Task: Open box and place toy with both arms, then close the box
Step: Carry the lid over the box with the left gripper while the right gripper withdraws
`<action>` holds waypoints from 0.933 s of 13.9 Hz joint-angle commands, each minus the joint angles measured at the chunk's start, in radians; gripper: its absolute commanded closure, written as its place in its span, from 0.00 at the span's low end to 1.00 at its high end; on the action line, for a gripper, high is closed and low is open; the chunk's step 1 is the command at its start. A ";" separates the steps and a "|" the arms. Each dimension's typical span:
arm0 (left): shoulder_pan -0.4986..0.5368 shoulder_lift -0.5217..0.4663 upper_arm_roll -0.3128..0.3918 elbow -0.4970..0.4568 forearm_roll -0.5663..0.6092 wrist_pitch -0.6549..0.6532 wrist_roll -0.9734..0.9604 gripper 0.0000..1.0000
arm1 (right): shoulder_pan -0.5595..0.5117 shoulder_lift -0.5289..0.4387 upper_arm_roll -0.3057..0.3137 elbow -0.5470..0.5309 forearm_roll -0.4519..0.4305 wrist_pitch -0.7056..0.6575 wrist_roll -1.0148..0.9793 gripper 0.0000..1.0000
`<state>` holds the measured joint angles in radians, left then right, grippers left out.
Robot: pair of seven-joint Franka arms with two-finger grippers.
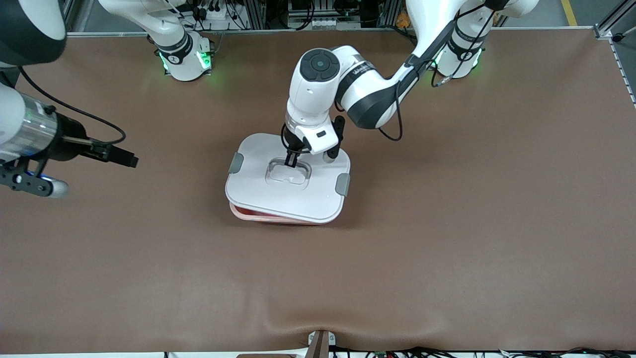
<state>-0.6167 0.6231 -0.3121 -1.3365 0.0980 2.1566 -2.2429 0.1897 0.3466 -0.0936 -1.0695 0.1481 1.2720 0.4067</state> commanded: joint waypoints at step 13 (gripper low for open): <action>-0.026 0.061 0.024 0.033 0.029 0.055 -0.142 1.00 | -0.117 -0.126 0.024 -0.033 -0.050 -0.128 -0.094 0.00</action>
<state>-0.6321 0.6672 -0.3059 -1.3357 0.0994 2.1924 -2.3419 0.1078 0.2628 -0.0934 -1.0701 0.1149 1.1507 0.3302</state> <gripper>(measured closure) 0.943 0.000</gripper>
